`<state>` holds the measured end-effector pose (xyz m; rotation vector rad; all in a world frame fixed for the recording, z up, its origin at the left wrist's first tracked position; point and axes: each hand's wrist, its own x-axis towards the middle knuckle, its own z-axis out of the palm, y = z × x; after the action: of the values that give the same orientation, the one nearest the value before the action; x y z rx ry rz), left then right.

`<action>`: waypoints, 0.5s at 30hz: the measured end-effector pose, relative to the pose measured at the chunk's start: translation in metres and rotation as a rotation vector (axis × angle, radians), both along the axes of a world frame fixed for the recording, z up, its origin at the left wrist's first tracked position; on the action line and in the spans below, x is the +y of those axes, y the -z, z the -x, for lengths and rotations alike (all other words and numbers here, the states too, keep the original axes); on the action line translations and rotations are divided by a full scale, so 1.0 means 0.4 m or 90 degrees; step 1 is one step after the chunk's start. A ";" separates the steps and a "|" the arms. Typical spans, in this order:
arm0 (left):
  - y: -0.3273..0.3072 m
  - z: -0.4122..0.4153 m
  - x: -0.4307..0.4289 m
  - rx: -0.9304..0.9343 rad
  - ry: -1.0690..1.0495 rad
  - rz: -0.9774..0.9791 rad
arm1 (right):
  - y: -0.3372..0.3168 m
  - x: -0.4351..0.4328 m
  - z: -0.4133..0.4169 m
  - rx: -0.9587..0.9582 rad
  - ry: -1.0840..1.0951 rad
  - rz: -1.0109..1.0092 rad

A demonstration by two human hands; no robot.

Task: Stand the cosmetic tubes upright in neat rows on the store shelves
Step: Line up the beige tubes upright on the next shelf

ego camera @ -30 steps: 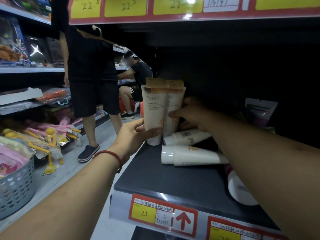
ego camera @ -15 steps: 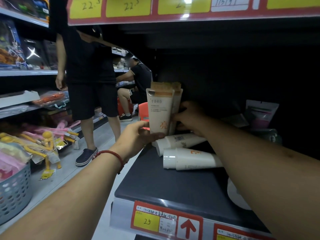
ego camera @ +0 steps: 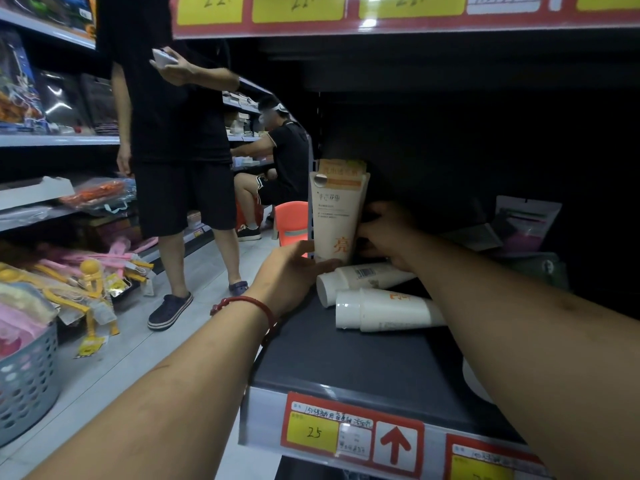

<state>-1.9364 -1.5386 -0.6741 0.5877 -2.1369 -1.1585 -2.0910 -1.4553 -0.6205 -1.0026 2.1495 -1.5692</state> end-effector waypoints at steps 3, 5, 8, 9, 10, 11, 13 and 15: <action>-0.002 -0.005 0.003 -0.008 -0.019 0.043 | 0.002 -0.005 -0.001 -0.004 0.005 0.004; -0.006 -0.006 0.000 -0.004 -0.011 0.023 | 0.002 -0.005 -0.002 -0.010 0.003 0.006; -0.015 -0.005 0.001 -0.012 0.025 0.000 | 0.006 -0.010 0.002 -0.029 -0.004 0.014; -0.022 -0.008 0.002 -0.008 0.051 -0.020 | 0.007 -0.014 0.004 -0.030 -0.006 0.015; -0.029 -0.011 0.003 -0.014 0.064 -0.027 | 0.008 -0.016 0.005 -0.025 -0.002 0.012; -0.035 -0.010 -0.003 -0.028 0.070 -0.009 | 0.009 -0.019 0.006 -0.016 0.003 0.006; -0.049 -0.011 -0.010 -0.088 0.069 0.078 | 0.008 -0.021 0.009 0.000 0.012 -0.007; -0.063 -0.018 -0.014 -0.131 0.055 0.122 | 0.001 -0.018 0.008 0.017 0.011 -0.026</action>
<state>-1.9290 -1.5441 -0.6490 0.5524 -2.4360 -0.9581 -2.0941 -1.4624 -0.6208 -1.0011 2.2042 -1.5219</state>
